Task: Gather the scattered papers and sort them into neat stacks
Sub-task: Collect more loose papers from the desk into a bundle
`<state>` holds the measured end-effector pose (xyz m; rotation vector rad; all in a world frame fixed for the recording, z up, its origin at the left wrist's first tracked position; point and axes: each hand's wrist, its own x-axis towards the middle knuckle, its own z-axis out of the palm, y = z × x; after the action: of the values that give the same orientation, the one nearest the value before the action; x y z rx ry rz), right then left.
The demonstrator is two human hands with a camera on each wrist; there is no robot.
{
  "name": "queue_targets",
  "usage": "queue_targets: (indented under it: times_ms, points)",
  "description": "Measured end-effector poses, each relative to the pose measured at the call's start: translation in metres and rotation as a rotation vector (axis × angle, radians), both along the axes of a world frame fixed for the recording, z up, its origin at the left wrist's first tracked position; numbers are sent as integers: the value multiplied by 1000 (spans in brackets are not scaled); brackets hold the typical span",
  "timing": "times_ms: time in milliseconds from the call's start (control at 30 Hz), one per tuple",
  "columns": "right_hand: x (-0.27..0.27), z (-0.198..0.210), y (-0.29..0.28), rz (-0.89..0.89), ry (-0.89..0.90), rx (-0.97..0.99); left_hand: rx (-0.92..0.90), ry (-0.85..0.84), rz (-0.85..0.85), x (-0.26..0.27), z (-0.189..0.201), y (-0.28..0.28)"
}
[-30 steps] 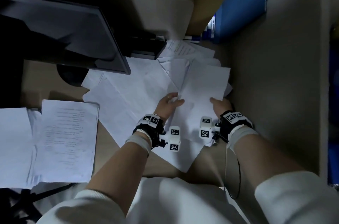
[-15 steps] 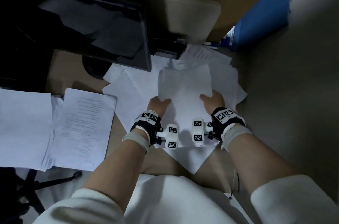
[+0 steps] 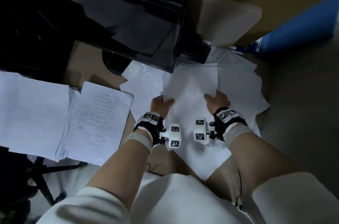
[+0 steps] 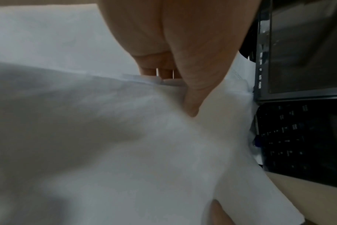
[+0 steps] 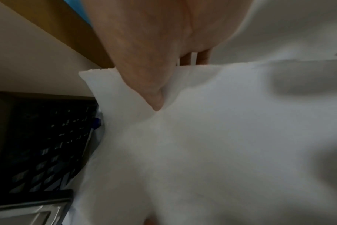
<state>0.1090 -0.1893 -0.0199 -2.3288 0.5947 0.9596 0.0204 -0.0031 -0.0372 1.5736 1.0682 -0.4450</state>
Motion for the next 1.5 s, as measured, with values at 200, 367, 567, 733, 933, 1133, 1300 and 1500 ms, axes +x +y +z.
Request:
queue_targets:
  times_ms: [200,367,567,733,933,1133,1300,1500]
  points:
    - [-18,12,-18,-60,37,-39,-109,194,-262,-15,12,-3]
    - [-64,23,-34,-238,93,40,-250,215,-233,-44,18,-5]
    - [-113,26,-38,-368,71,71,-210,188,-285,-78,22,-2]
    - [-136,17,-34,-452,24,158,-57,131,-402,-100,29,3]
    - [-158,13,-25,-439,16,217,-60,-102,-138,-133,25,-7]
    - [-156,18,-34,-498,-63,405,70,-77,-108,-130,16,-1]
    - [-144,20,-49,-515,-73,491,82,-7,-75,-126,16,-7]
    - [-135,20,-65,-525,-142,491,-92,87,0,-118,26,-22]
